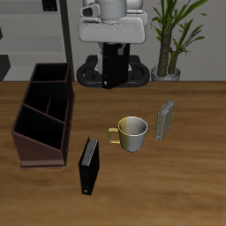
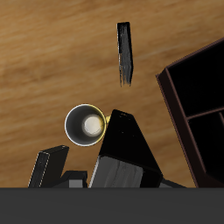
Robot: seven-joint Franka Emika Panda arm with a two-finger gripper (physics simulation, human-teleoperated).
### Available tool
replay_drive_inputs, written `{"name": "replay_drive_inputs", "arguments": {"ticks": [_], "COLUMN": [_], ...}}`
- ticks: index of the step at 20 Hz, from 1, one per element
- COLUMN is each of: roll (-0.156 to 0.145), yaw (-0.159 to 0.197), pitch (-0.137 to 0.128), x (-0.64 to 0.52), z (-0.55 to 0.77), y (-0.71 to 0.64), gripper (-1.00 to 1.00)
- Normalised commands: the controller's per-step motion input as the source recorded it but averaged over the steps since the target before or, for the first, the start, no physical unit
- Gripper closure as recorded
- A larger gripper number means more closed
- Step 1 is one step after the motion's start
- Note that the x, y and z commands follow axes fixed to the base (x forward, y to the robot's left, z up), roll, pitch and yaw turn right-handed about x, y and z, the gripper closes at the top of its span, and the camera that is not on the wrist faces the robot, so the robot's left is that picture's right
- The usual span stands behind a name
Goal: Place the left black book into the right desk caddy's right compartment
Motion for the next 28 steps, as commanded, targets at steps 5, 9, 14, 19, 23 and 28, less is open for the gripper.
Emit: {"name": "replay_drive_inputs", "arguments": {"ticks": [5, 9, 14, 19, 23, 28], "roll": [-0.087, -0.037, -0.017, -0.004, -0.032, -0.029], "yaw": [-0.036, 0.029, 0.001, 0.011, -0.02, -0.017], "pitch": [-0.042, -0.02, 0.004, -0.021, 0.002, -0.01], "x": [-0.2, -0.2, -0.15, -0.22, -0.07, -0.17], "z": [-0.01, -0.03, -0.07, -0.07, -0.05, -0.01], "y": [-0.59, -0.37, -0.31, -0.24, -0.24, -0.26], "gripper": [1.0, 1.0, 1.0, 1.0, 1.0, 1.0]}}
